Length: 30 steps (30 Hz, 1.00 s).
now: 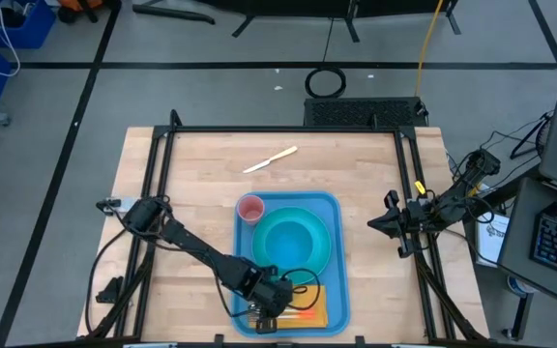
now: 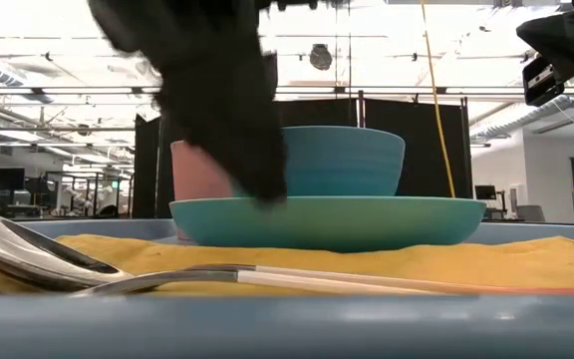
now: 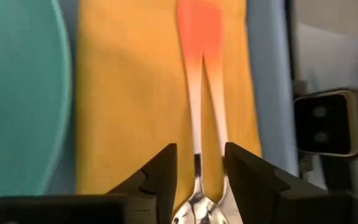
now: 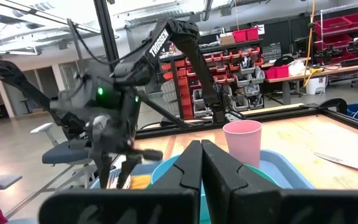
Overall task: Set up tray
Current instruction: Put the yellow table knife on the yellow table napkin to the top of the orange spoon
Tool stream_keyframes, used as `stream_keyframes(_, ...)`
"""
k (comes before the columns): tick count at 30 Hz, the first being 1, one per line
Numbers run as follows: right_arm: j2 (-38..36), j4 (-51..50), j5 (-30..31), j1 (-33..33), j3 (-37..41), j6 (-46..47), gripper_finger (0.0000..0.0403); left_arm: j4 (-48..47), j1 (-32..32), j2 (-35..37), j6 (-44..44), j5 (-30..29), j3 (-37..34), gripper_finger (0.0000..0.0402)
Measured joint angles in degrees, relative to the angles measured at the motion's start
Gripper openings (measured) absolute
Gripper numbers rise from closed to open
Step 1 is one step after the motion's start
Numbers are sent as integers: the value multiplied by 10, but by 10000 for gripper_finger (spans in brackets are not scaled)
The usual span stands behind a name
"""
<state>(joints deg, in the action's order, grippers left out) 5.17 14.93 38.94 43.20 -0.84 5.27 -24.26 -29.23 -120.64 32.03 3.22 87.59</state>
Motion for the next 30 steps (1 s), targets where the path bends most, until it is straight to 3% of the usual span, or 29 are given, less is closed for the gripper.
stream_keyframes(10,0,0,0,0,0,0,0,-74,17,114,-48,-80,0,116)
stream_keyframes(18,0,-1,0,0,0,0,0,-165,104,237,-128,-140,0,107)
stream_keyframes(24,0,1,0,0,0,0,0,-195,214,290,-195,-114,0,106)
stream_keyframes(30,0,-1,0,0,0,0,0,-236,332,299,-243,-65,0,106)
